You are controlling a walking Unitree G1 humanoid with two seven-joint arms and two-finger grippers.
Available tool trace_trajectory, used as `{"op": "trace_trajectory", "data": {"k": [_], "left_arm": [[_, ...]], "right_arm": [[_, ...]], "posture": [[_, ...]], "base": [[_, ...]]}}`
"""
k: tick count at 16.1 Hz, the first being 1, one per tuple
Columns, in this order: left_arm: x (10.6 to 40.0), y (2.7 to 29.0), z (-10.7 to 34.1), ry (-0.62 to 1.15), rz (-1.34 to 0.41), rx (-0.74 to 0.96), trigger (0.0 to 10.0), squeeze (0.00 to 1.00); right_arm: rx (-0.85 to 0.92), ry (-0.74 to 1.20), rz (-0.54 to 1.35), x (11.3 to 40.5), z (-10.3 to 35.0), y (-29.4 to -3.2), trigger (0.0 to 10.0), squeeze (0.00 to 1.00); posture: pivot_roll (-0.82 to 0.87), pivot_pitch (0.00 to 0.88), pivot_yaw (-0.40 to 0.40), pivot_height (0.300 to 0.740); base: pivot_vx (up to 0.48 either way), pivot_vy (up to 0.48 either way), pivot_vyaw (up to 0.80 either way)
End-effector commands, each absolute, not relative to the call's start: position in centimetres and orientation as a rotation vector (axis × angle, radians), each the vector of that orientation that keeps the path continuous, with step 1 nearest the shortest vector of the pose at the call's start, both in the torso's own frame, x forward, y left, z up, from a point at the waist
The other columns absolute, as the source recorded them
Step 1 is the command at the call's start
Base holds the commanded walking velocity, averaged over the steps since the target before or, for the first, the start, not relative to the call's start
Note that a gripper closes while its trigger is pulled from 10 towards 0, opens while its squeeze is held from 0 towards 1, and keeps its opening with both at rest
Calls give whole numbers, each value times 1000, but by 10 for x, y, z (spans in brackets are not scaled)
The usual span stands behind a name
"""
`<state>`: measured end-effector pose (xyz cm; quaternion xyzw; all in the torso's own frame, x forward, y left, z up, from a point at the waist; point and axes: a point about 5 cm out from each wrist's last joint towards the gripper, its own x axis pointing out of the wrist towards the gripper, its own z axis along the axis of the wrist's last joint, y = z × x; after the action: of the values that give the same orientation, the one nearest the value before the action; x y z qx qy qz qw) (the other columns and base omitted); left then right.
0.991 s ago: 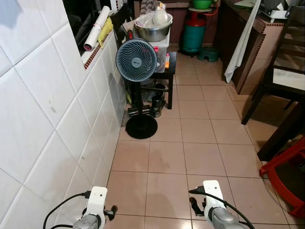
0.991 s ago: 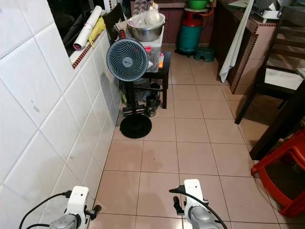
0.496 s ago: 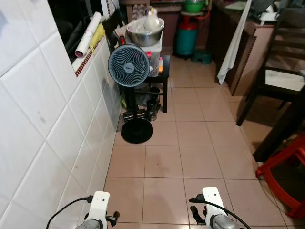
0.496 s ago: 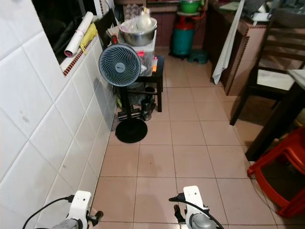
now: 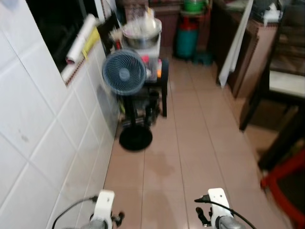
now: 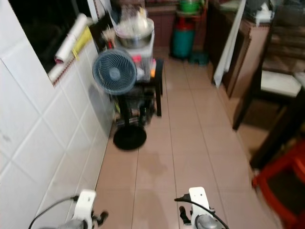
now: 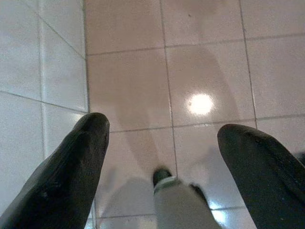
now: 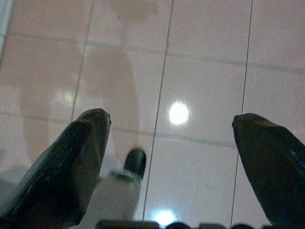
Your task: Setting the table
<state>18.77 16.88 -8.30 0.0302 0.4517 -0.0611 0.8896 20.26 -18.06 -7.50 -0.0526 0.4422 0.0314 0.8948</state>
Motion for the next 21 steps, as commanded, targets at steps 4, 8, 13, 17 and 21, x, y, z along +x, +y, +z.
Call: {"op": "trace_trajectory", "data": {"k": [4, 8, 13, 17, 21], "left_arm": [[186, 184, -82, 954, -102, 93, 10000, 0], [185, 190, -83, 954, -64, 77, 10000, 0], [180, 195, -85, 973, -16, 81, 10000, 0], [177, 199, -85, 976, 17, 82, 10000, 0], [179, 198, -85, 966, 36, 85, 10000, 0]], "right_arm": [[-99, 916, 105, 203, -76, -168, 10000, 0], [-97, 904, 117, 205, -74, -167, 10000, 0], [-72, 901, 144, 207, -73, -163, 10000, 0], [-72, 893, 182, 213, -71, -154, 10000, 0], [-91, 885, 205, 218, -69, -149, 10000, 0]], "posture": [[-18, 0, 34, 740], [-16, 0, 28, 740], [27, 0, -3, 740], [71, 0, -30, 740], [108, 0, -50, 740]], "base": [[368, 0, 0], [253, 0, 0], [0, 0, 0], [0, 0, 0], [0, 0, 0]]}}
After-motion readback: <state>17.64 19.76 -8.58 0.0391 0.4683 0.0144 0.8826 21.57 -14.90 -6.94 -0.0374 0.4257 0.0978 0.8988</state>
